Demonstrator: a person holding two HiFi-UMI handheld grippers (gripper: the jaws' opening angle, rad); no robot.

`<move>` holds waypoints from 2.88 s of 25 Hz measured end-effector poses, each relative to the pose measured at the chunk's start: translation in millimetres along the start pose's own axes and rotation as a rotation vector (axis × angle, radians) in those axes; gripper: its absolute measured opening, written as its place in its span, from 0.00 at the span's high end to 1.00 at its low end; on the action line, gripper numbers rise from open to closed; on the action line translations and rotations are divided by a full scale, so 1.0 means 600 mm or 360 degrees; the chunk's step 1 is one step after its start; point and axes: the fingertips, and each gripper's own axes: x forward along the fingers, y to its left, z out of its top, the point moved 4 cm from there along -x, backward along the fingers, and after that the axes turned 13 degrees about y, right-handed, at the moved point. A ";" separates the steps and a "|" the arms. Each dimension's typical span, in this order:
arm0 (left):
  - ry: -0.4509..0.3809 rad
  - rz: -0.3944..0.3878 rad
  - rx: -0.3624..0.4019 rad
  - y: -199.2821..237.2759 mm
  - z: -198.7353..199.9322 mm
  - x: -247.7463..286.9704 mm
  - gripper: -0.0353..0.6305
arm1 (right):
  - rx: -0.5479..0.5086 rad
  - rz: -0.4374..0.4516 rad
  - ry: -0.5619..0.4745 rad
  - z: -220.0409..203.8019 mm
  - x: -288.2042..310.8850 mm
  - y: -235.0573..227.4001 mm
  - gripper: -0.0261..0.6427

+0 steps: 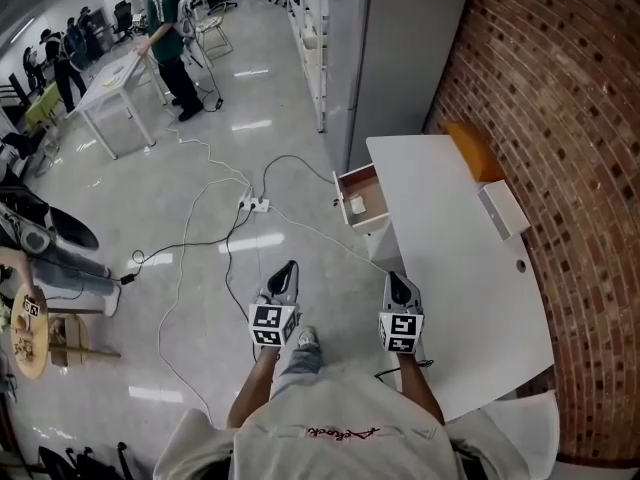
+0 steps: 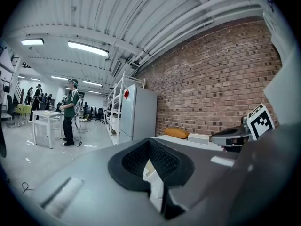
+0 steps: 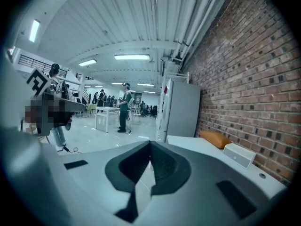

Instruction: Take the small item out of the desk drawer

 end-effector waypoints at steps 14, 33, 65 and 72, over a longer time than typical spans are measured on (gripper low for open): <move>-0.0051 -0.0053 0.0006 0.161 0.089 0.141 0.93 | -0.0013 -0.0066 -0.0030 0.132 0.177 0.013 0.94; -0.0046 -0.0155 0.0021 0.272 0.121 0.248 0.93 | 0.0011 -0.0161 0.0001 0.189 0.294 0.034 0.94; -0.0017 0.0010 0.0022 0.308 0.219 0.471 0.93 | 0.0002 0.0017 -0.0042 0.279 0.527 -0.098 0.94; 0.0011 0.0049 0.0025 0.296 0.249 0.548 0.93 | 0.0006 0.0069 -0.0051 0.308 0.592 -0.161 0.94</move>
